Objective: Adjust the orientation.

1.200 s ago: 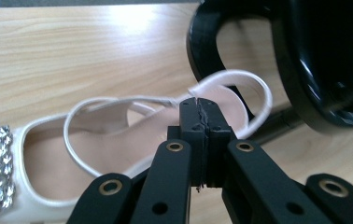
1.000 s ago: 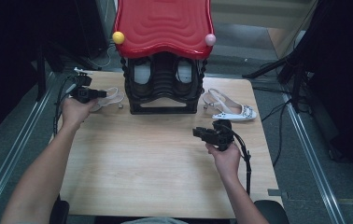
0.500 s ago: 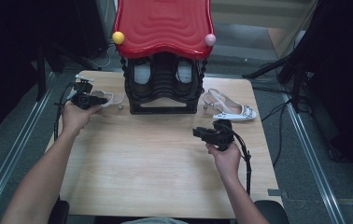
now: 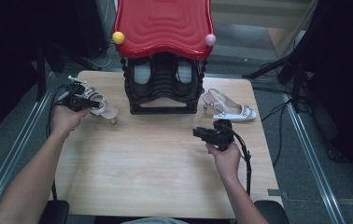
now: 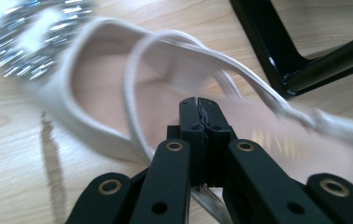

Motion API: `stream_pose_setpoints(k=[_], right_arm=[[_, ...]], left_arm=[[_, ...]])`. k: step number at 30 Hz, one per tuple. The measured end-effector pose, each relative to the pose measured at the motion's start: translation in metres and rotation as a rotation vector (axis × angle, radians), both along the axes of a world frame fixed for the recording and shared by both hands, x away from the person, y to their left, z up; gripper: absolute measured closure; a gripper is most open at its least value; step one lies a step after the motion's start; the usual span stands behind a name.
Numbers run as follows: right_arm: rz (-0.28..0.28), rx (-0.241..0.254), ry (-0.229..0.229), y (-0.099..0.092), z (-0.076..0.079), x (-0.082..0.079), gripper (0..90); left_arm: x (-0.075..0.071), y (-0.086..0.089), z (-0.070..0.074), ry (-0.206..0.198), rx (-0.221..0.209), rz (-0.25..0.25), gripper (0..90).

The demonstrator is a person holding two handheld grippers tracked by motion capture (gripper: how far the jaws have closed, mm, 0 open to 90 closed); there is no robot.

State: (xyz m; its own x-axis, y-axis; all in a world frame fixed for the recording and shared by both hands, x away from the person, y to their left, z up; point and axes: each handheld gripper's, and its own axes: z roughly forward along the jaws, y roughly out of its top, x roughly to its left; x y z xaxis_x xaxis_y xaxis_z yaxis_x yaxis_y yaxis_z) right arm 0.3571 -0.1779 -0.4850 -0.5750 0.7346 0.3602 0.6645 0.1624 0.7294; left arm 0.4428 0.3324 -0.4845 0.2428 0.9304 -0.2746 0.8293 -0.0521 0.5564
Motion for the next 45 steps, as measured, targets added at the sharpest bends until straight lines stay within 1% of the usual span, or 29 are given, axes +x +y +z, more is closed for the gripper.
stream_pose_setpoints(k=[2, 4, 5, 6, 11, 14, 16, 18, 20, 21, 22, 23, 25, 26, 28, 29, 30, 31, 32, 33, 34, 35, 37, 38, 40, 42, 43, 44, 45], right_arm=[[0.0, -0.001, -0.001, 0.0, 0.0, 0.0, 74.5], [-0.001, -0.002, -0.001, -0.001, 0.0, 0.0, 74.6], [-0.002, -0.004, -0.001, -0.001, 0.0, 0.0, 74.6], [-0.002, -0.005, 0.0, -0.001, 0.0, 0.001, 74.6], [-0.003, -0.015, 0.0, -0.001, -0.001, 0.001, 74.6], [-0.003, -0.016, -0.002, -0.001, -0.001, 0.001, 74.7], [-0.006, -0.02, -0.002, -0.002, -0.001, 0.001, 74.7], [-0.007, -0.025, 0.002, -0.003, -0.001, 0.001, 75.4], [-0.003, -0.037, -0.003, -0.003, -0.002, 0.0, 76.5], [-0.003, -0.042, -0.003, -0.003, -0.002, 0.0, 77.5], [0.0, -0.044, -0.004, -0.003, -0.002, 0.0, 77.6], [-0.002, -0.048, -0.004, -0.003, -0.002, 0.0, 79.9], [0.001, -0.045, -0.004, -0.003, -0.002, -0.001, 80.7], [0.011, -0.033, 0.004, -0.004, -0.003, -0.001, 80.9], [0.01, -0.014, 0.035, -0.006, -0.005, 0.0, 81.3], [0.016, 0.009, 0.054, -0.007, -0.006, 0.001, 81.4], [0.005, 0.021, 0.059, -0.009, -0.006, 0.001, 81.3], [0.011, 0.04, 0.062, -0.01, -0.007, 0.002, 81.3], [0.011, 0.045, 0.069, -0.011, -0.007, 0.002, 81.3], [0.007, 0.046, 0.068, -0.011, -0.008, 0.002, 81.3], [0.009, 0.039, 0.059, -0.012, -0.008, 0.001, 81.0], [-0.006, 0.029, 0.056, -0.013, -0.008, 0.0, 81.0], [-0.027, 0.017, 0.039, -0.015, -0.009, -0.002, 80.8], [-0.029, 0.018, 0.04, -0.015, -0.01, -0.002, 80.7], [-0.032, 0.006, 0.045, -0.016, -0.01, -0.001, 79.0], [-0.038, -0.008, 0.035, -0.015, -0.011, -0.001, 75.8], [-0.036, -0.013, 0.026, -0.015, -0.01, -0.001, 74.7], [-0.041, -0.019, 0.024, -0.015, -0.01, -0.001, 73.1], [-0.044, -0.02, 0.018, -0.015, -0.01, -0.001, 71.5]], left_arm=[[-0.001, 0.005, 0.001, 0.002, 0.019, 0.002, 88.6], [-0.002, 0.009, 0.002, 0.004, 0.011, 0.024, 88.0], [-0.003, 0.012, 0.003, 0.003, 0.018, 0.025, 87.9], [-0.003, 0.013, 0.003, 0.008, 0.009, 0.032, 87.7], [-0.004, 0.019, 0.003, 0.007, 0.017, 0.034, 87.3], [-0.004, 0.02, 0.003, 0.008, 0.005, 0.036, 86.6], [-0.004, 0.019, 0.004, 0.009, -0.012, 0.031, 83.0], [-0.005, 0.016, 0.008, 0.0, 0.003, 0.027, 80.2], [-0.006, 0.014, 0.01, -0.009, -0.002, 0.043, 78.1], [-0.007, 0.016, 0.012, -0.005, 0.001, 0.03, 76.8], [-0.007, 0.015, 0.013, -0.004, -0.011, 0.042, 75.8], [-0.008, 0.017, 0.015, 0.005, 0.006, 0.031, 75.0], [-0.009, 0.018, 0.021, 0.0, 0.004, 0.022, 72.8], [-0.01, 0.018, 0.024, -0.004, -0.001, 0.027, 71.6], [-0.011, 0.018, 0.03, -0.009, -0.016, 0.028, 68.1], [-0.012, 0.018, 0.032, -0.017, -0.011, 0.029, 66.5], [-0.012, 0.017, 0.034, -0.022, -0.013, 0.03, 64.0], [-0.012, 0.017, 0.036, -0.022, -0.022, 0.027, 60.5], [-0.013, 0.016, 0.037, -0.024, -0.022, 0.028, 57.1], [-0.013, 0.015, 0.038, -0.034, -0.008, 0.022, 55.5], [-0.014, 0.013, 0.039, -0.048, -0.006, 0.02, 54.0], [-0.014, 0.012, 0.04, -0.053, -0.003, 0.021, 51.0], [-0.014, 0.011, 0.04, -0.051, -0.009, 0.021, 45.6], [-0.013, 0.01, 0.041, -0.051, -0.009, 0.021, 43.9], [-0.012, 0.009, 0.041, -0.044, -0.01, 0.019, 36.3], [-0.008, 0.006, 0.038, -0.021, -0.016, 0.021, 28.6], [-0.008, 0.004, 0.037, -0.017, -0.008, 0.03, 26.3], [-0.007, 0.002, 0.035, -0.011, 0.022, 0.041, 18.2], [-0.006, 0.0, 0.034, 0.005, 0.044, 0.04, 10.5]])
